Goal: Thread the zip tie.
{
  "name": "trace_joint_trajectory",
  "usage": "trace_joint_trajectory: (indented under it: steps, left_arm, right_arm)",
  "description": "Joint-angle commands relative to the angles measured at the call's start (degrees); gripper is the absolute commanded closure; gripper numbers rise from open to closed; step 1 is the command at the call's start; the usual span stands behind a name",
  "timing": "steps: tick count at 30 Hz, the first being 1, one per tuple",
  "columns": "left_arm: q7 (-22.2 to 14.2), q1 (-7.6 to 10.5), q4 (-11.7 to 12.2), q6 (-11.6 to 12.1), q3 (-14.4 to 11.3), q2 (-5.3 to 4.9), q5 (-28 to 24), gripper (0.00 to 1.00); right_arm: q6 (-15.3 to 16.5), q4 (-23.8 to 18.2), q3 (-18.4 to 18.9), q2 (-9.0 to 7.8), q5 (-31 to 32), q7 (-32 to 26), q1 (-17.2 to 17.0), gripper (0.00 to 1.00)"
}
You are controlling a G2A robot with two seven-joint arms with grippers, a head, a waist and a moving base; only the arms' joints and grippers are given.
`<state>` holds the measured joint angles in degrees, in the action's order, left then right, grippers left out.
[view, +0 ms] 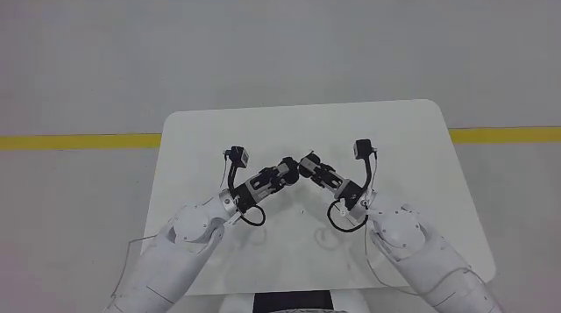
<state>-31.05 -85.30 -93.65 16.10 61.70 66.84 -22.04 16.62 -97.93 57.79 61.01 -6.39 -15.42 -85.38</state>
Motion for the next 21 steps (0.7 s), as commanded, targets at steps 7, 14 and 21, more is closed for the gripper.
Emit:
trace_joint_trajectory:
  steps: [7, 14, 21]
  left_arm:
    - [0.51, -0.15, -0.1, 0.2, 0.09, -0.15, -0.27, 0.76]
    - [0.4, -0.06, -0.07, -0.03, -0.2, -0.25, -0.24, 0.76]
    - [0.34, 0.26, 0.15, -0.22, -0.94, -0.25, -0.26, 0.78]
  right_arm:
    - [-0.88, 0.02, 0.57, 0.33, 0.52, -0.05, -0.44, 1.0]
    - [-1.22, -0.39, 0.89, 0.65, 1.13, -0.2, -0.69, 1.0]
    - [-1.44, -0.28, 0.96, 1.01, 1.56, -0.54, -0.62, 1.0]
